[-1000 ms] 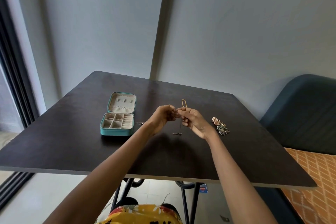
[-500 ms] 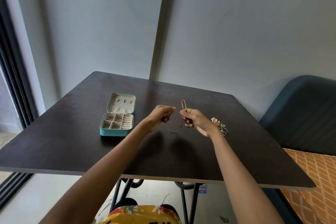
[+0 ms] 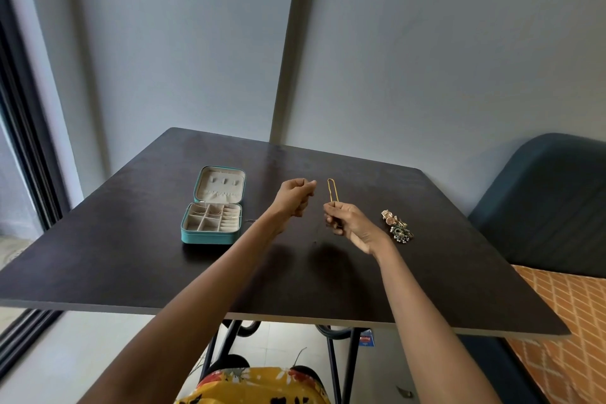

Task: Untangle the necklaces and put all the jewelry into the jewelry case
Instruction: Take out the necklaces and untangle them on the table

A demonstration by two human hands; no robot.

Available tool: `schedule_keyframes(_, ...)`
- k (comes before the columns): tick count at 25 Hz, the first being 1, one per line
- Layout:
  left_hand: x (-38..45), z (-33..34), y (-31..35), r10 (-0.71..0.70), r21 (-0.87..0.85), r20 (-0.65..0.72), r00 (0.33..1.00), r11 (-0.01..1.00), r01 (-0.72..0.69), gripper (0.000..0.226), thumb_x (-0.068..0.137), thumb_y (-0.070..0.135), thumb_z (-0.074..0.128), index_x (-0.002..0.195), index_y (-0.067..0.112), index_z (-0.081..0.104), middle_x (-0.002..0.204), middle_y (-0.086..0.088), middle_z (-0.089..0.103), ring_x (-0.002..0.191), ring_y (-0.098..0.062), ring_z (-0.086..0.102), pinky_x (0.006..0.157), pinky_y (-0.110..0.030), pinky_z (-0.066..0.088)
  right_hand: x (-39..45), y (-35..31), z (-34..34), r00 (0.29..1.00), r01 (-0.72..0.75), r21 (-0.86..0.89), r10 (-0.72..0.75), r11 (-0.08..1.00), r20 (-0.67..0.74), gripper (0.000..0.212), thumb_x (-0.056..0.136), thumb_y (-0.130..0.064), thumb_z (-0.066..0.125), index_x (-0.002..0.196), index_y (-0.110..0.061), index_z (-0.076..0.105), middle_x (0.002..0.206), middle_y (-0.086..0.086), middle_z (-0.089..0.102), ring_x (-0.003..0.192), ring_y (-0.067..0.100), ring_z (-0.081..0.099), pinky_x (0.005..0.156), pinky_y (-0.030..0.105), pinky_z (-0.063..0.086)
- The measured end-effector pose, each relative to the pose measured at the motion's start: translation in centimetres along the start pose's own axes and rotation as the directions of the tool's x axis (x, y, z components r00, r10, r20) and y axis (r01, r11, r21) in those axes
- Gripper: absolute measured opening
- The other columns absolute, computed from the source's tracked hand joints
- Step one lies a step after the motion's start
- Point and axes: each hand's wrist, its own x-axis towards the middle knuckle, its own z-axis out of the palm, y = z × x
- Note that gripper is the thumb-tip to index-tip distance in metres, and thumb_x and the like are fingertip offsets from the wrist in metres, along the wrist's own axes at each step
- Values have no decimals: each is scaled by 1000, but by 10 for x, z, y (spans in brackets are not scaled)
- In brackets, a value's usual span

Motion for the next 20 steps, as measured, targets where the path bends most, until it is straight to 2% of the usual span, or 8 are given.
schedule_keyframes(3, 1, -5, 1, 47, 299, -11, 999, 953, -42, 33, 93, 28, 56, 63, 15, 53, 50, 6, 36, 41, -4, 29, 37, -15, 23, 0, 3, -7, 998, 18, 32, -16, 999, -59, 13, 96, -19, 52, 83, -18, 52, 61, -7, 39, 54, 5, 32, 51, 19, 26)
schedule_keyframes(5, 0, -11, 0, 31, 351, -1, 1000, 936, -28, 36, 91, 31, 58, 59, 16, 53, 47, 8, 37, 39, -3, 31, 38, -14, 25, 0, 5, -11, 999, 23, 1, -23, 1000, -47, 13, 95, -19, 52, 83, -18, 52, 60, -8, 41, 55, 5, 34, 53, 18, 31)
schedule_keyframes(8, -1, -17, -4, -76, 35, -40, 996, 996, 77, 46, 94, 31, 54, 53, 17, 38, 43, 7, 30, 38, -8, 24, 40, -19, 23, 1, 6, -13, 998, 36, 47, -33, 998, -57, 13, 96, -17, 52, 83, -16, 53, 62, -5, 44, 59, 7, 41, 59, 18, 43)
schedule_keyframes(10, 0, -19, -7, -143, -186, -39, 989, 973, 133, 48, 95, 29, 51, 53, 17, 33, 40, 7, 29, 37, -8, 24, 40, -20, 24, 0, 7, -11, 997, 53, 125, -45, 991, -67, 14, 96, -15, 50, 83, -13, 51, 63, -3, 44, 61, 9, 44, 63, 19, 48)
schedule_keyframes(12, 1, -21, -11, -192, -309, 2, 981, 933, 183, 47, 96, 29, 48, 53, 18, 30, 39, 7, 27, 36, -8, 23, 39, -20, 22, -1, 8, -10, 993, 85, 238, -63, 968, -97, 17, 97, -12, 48, 80, -12, 50, 61, -2, 45, 62, 12, 50, 66, 20, 52)
schedule_keyframes(15, 0, -23, -19, -224, -290, -4, 974, 933, 214, 49, 95, 31, 49, 51, 19, 30, 38, 7, 25, 34, -7, 21, 38, -20, 16, -2, 11, -7, 983, 151, 432, -88, 889, -161, 27, 98, -12, 44, 71, -12, 45, 57, -2, 45, 59, 12, 55, 63, 21, 52)
schedule_keyframes(18, 0, -29, -23, -240, -237, -98, 966, 948, 211, 46, 92, 34, 53, 52, 21, 34, 39, 9, 27, 33, -6, 21, 36, -16, 13, -4, 10, -8, 977, 176, 534, -79, 827, -200, 26, 97, -14, 45, 71, -16, 42, 52, -6, 36, 47, 6, 40, 47, 18, 40)
schedule_keyframes(20, 3, -36, -23, -231, -235, -141, 963, 952, 194, 44, 91, 35, 55, 54, 23, 36, 40, 10, 28, 33, -6, 21, 36, -15, 13, -7, 10, -13, 976, 174, 547, -70, 819, -206, 25, 97, -14, 46, 72, -17, 43, 52, -6, 38, 44, 6, 37, 44, 18, 37)
